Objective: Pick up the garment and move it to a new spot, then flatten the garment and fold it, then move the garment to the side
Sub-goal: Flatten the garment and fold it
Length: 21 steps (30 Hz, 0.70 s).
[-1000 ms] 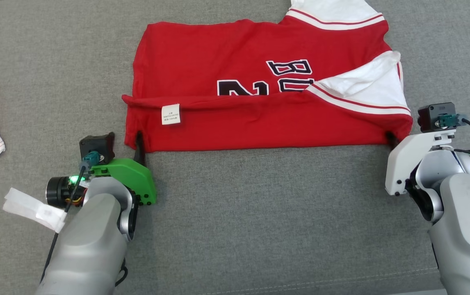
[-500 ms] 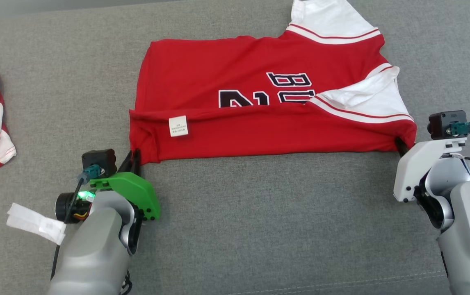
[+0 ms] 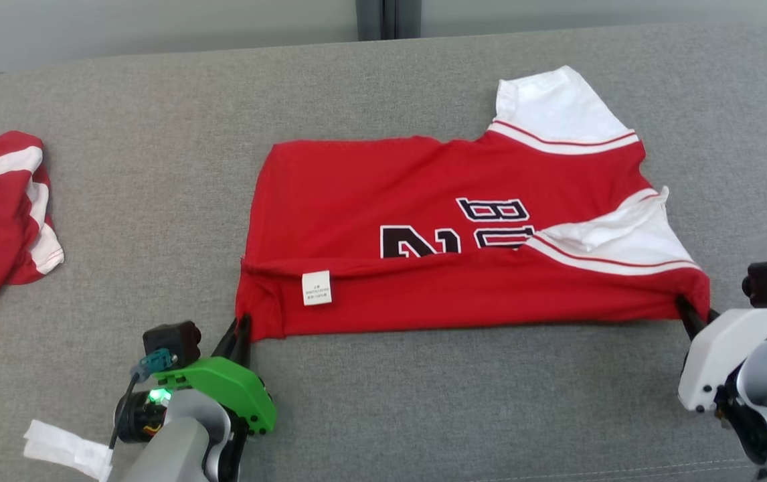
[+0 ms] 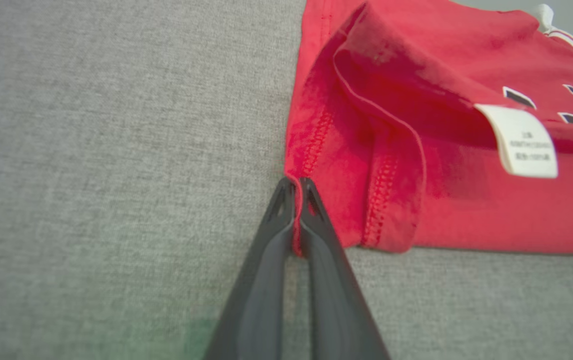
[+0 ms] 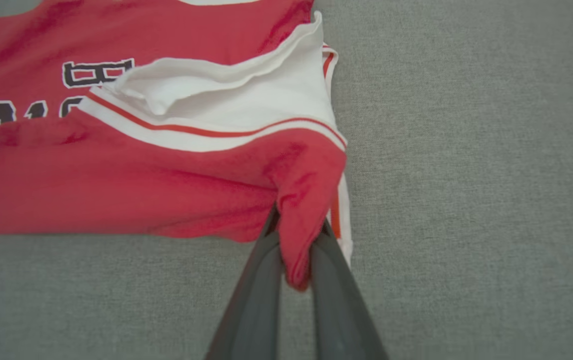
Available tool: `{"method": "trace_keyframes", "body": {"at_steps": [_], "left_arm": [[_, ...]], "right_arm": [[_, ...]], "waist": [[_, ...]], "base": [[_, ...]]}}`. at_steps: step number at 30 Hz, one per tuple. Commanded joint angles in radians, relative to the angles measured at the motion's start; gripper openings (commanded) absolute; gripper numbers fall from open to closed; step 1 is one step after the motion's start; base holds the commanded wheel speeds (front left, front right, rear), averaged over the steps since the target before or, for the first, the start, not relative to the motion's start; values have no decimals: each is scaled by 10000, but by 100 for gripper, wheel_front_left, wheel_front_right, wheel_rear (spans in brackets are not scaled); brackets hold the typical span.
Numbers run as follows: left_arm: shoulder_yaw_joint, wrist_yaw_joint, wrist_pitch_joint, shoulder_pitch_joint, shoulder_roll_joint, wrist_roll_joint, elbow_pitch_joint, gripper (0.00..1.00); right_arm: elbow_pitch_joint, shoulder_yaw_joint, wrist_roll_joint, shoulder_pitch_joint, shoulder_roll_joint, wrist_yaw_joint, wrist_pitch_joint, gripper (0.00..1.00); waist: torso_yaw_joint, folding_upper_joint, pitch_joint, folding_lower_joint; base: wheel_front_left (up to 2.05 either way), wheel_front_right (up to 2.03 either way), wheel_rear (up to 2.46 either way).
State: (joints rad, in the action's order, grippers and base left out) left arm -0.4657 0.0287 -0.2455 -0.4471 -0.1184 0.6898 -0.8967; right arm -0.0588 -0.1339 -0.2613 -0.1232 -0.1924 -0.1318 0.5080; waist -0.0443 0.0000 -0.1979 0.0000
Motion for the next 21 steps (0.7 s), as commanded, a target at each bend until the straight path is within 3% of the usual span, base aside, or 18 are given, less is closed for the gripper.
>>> {"method": "trace_keyframes", "body": {"at_steps": [1, 5, 12, 13, 14, 15, 16, 21], "left_arm": [[-22, -167, 251, 555, -224, 92, 224, 0], [13, -485, 891, 1584, -390, 348, 1443, 0], [145, -1635, 1723, 3043, -910, 487, 3970, 0], [145, -1755, 1818, 3165, -964, 489, 4284, 0], [116, -1880, 1950, 3280, -1027, 464, 4617, 38], [89, -1971, 2056, 3375, -1076, 445, 4878, 94], [53, -2077, 2136, 3453, -1160, 370, 5187, 100], [17, -2452, 2336, 3623, -1483, 122, 6156, 100]], "right_arm": [[293, -100, -27, 396, 55, 22, 176, 0], [915, -242, 23, 1062, 341, 22, 478, 0], [732, -344, 632, 1306, 387, 22, 354, 1], [648, -342, 660, 1269, 401, 22, 297, 45], [540, -344, 686, 1229, 415, 22, 238, 100], [459, -347, 706, 1173, 423, 22, 155, 100], [382, -337, 719, 1096, 407, 21, 37, 100], [260, -323, 753, 874, 415, 21, -257, 100]], "waist": [[-16, 0, 102, 0], [67, 0, 152, 0], [91, 0, 265, 0], [79, 0, 279, 0], [57, 0, 301, 0], [44, 0, 316, 0], [30, 0, 332, 0], [-33, 0, 394, 0]], "base": [[0, 0, 0], [0, 0, 0], [0, 0, 0], [0, 0, 0], [0, 0, 0], [0, 0, 0], [0, 0, 0], [0, 0, 0]]}}
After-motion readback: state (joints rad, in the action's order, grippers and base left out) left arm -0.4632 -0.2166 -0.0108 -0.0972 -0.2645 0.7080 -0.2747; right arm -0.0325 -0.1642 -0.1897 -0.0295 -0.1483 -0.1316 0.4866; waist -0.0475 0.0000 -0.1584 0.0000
